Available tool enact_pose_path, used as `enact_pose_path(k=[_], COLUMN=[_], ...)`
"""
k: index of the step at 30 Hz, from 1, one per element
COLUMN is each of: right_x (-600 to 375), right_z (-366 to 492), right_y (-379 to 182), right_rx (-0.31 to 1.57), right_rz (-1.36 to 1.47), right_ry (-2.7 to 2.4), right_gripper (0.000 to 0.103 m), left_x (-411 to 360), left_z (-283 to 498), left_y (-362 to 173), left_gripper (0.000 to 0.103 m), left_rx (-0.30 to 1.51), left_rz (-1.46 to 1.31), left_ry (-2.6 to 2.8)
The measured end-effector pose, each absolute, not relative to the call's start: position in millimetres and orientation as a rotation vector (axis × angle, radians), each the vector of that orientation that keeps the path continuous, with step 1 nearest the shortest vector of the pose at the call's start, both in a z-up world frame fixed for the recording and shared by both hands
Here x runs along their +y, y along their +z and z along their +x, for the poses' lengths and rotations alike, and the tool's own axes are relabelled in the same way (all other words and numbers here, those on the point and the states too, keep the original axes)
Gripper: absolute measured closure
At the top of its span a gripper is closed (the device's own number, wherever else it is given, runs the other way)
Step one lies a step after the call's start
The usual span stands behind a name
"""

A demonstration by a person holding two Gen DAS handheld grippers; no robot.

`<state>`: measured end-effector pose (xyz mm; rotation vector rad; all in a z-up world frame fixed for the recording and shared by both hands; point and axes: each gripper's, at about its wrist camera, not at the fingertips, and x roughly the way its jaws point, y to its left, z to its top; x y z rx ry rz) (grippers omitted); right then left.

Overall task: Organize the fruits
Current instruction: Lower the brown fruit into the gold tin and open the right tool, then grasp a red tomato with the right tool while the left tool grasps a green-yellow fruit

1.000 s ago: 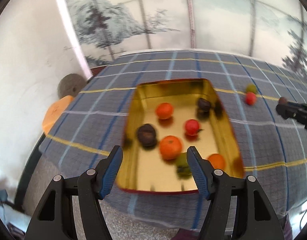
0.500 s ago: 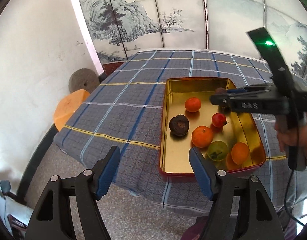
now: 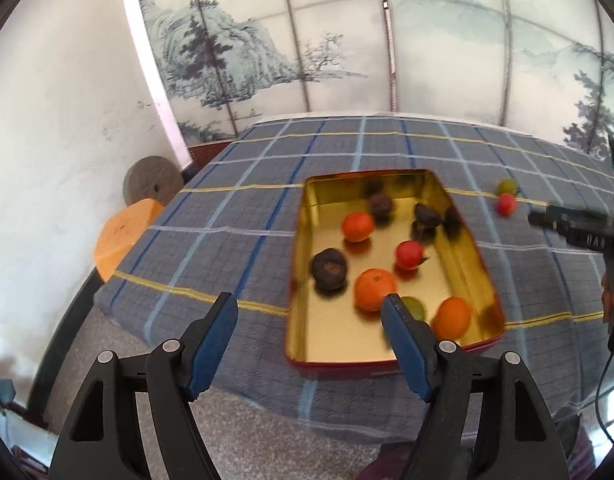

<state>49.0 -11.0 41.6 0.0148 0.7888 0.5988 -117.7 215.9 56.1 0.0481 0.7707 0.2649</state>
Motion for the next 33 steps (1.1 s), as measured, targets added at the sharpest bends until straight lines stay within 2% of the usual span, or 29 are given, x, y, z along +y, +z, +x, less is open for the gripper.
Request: enact_pose_path(k=[2,5,10,14,17,19,24,28,33], right_x=[-37.9,-52.5,-35.8,-22.2,-12.7,-8.1,-26.0,-89.5,-173.3], right_z=[50.4,55.5,85.3,109.1,123.5,128.7,108.2,74.9,58.4], right_y=[27.3,19.9,7.6,-0.7,-5.6,-8.0,0.8,17.5,12.1], right_rx=[0.841,0.866,0.900,0.918,0.933,0.940,0.902,0.841,0.848], right_rz=[0.045,0.092,0.111,0.102,0.090,0.064,0.045,0.037,0.021], right_ry=[0.564,0.551,0.538,0.524,0.506,0.482,0.520,0.451,0.269], right_gripper=[0.040,0.041,0.041,0.045,0.054,0.073,0.074,0.074,0.074], left_x=[207.1,193.8,181.8,179.9,176.7,171.1,149.4,113.7,54.5], left_z=[-113.5,-105.7,-104.4,-100.0,-94.7,-88.4,-66.7,-30.4,42.8], left_y=[54.7,50.9,51.9,52.4,55.0,60.0,78.9,86.0,76.1], left_gripper=[0.028,0.028,0.028,0.028,0.028,0.028,0.028,0.028,0.028], left_rx=[0.779,0.809,0.812,0.822,0.823,0.812,0.779,0.796,0.792], left_rz=[0.040,0.048,0.089,0.104,0.115,0.131,0.117,0.129,0.132], left_ry=[0.240,0.210,0.195,0.191,0.184,0.174,0.049,-0.082,-0.218])
